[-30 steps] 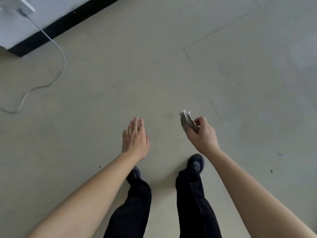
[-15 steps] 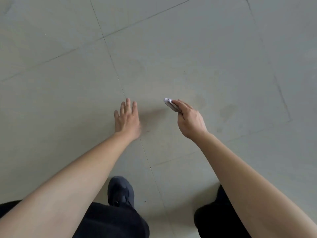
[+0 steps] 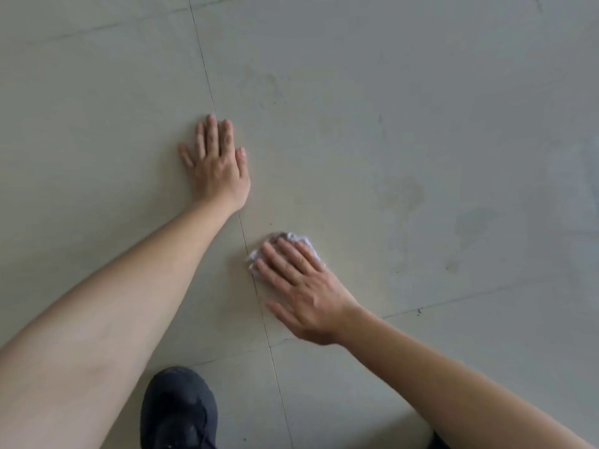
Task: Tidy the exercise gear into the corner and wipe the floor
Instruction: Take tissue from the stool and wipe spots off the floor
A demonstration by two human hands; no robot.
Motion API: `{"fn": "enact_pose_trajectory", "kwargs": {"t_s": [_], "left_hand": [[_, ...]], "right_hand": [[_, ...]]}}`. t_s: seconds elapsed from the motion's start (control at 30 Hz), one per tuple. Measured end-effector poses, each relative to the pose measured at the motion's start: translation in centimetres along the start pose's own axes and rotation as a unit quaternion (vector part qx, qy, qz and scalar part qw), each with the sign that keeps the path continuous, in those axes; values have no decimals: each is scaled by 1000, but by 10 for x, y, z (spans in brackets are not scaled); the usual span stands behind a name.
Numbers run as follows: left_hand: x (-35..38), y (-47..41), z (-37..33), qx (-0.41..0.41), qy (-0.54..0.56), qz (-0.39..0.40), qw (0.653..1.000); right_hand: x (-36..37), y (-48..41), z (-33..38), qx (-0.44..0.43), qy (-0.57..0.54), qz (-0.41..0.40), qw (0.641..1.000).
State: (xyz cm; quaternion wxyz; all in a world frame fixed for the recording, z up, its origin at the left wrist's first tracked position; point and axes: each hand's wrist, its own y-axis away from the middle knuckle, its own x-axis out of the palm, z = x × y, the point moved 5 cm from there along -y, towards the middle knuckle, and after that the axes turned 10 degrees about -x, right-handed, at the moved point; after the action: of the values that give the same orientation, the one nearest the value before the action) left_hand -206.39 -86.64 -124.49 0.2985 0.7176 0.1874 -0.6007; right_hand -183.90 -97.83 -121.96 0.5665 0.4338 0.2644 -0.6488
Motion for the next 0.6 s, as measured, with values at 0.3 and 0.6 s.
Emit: {"fn": "enact_pose_trajectory", "kwargs": {"t_s": [0.3,0.6], "left_hand": [[-7,10,-8,-41,13,-4,999],[4,32,-1,1,19,-19,1000]], "right_hand": [[-42,28,-114,91,112,-38,989],[22,51,1,-9,60,-27,998]]}}
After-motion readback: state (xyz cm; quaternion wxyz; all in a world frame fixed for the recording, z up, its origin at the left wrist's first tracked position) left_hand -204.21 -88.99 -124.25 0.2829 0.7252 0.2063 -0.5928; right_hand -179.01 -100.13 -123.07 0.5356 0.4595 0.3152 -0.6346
